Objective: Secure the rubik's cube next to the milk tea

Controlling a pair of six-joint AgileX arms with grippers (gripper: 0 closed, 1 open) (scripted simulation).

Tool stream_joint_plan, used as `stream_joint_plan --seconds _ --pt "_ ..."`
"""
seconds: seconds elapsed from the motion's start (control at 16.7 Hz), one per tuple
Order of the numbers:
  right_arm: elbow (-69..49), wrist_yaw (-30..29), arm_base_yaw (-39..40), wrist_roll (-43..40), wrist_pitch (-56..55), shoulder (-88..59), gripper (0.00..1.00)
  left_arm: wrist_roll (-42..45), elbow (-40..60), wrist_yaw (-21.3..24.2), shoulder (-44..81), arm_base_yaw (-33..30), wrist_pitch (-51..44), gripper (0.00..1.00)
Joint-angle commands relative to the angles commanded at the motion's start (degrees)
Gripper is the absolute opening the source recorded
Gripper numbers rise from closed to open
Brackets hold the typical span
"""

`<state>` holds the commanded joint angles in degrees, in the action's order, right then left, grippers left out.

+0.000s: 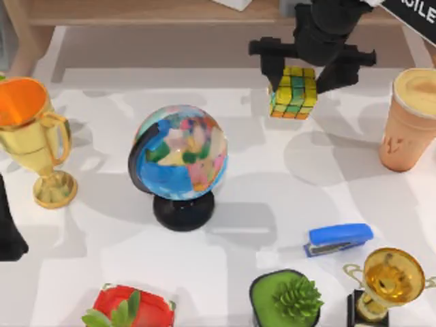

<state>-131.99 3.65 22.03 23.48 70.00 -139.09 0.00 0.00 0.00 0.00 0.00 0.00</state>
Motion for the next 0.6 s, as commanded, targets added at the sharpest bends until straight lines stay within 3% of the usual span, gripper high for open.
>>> stream_joint_plan --seconds 0.6 --pt "6.5 -3.7 1.9 1.7 5.0 -1.1 0.00 0.0 0.0 0.0 0.0 0.0 0.0 1.00"
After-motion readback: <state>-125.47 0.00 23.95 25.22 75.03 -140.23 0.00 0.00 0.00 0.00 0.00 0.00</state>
